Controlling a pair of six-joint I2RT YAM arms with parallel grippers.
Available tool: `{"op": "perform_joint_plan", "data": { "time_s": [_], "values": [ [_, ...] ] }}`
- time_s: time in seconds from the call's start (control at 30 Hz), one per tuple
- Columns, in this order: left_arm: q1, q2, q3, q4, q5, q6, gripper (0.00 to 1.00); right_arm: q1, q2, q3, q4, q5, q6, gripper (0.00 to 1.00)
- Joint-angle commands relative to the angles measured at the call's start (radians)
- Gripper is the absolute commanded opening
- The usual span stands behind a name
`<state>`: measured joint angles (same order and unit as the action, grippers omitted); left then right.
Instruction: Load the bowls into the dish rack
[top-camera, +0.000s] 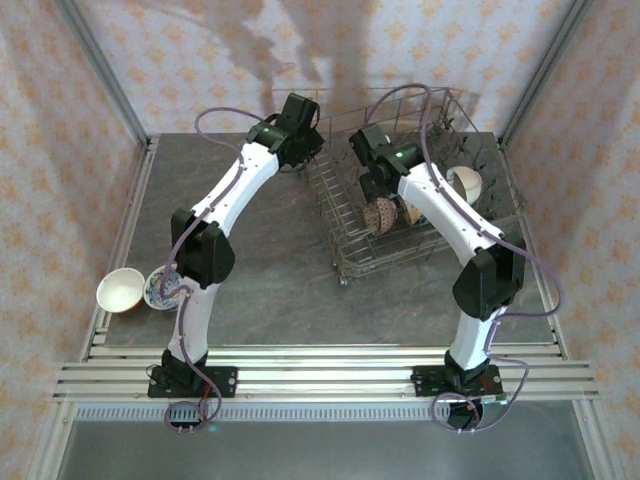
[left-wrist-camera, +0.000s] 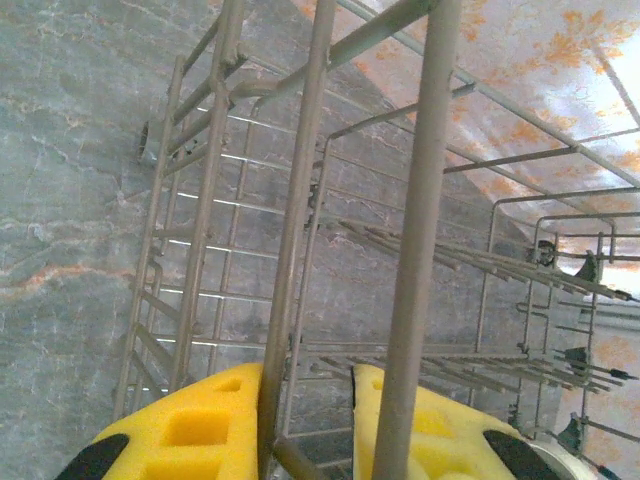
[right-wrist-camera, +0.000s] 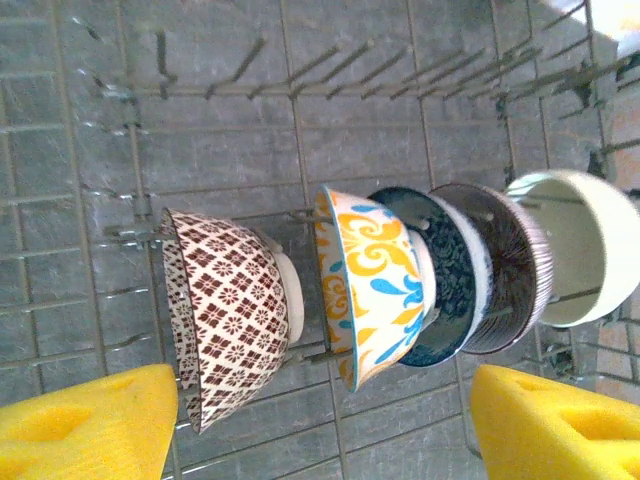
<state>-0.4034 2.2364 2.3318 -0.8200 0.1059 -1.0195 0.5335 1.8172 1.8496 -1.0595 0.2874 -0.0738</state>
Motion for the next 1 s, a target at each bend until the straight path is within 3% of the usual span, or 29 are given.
{"op": "perform_joint_plan", "data": {
  "time_s": [0.0, 0.2, 0.43, 0.67, 0.97],
  "values": [
    [0.052, 0.090, 0.117, 0.040, 0.151, -0.029, 0.00, -0.010, 0.036, 0.083, -0.051, 0.027, -0.010, 0.76],
    [0.055, -0.080, -0.019, 0.012, 0.126, 0.147, 0.45, -0.086, 0.112, 0.209, -0.092, 0.030, 0.031, 0.77],
    [0.075, -0.309, -0.226, -0.147, 0.089, 0.313, 0.69, -0.141, 0.225, 0.338, -0.158, 0.054, 0.046, 0.77],
    [0.168, -0.588, -0.521, -0.236, 0.073, 0.348, 0.71, -0.142, 0.274, 0.406, -0.149, 0.059, 0.034, 0.77],
    [0.435, -0.771, -0.896, -0.419, 0.023, 0.390, 0.66, -0.142, 0.268, 0.442, -0.151, 0.017, 0.050, 0.77]
  ]
}}
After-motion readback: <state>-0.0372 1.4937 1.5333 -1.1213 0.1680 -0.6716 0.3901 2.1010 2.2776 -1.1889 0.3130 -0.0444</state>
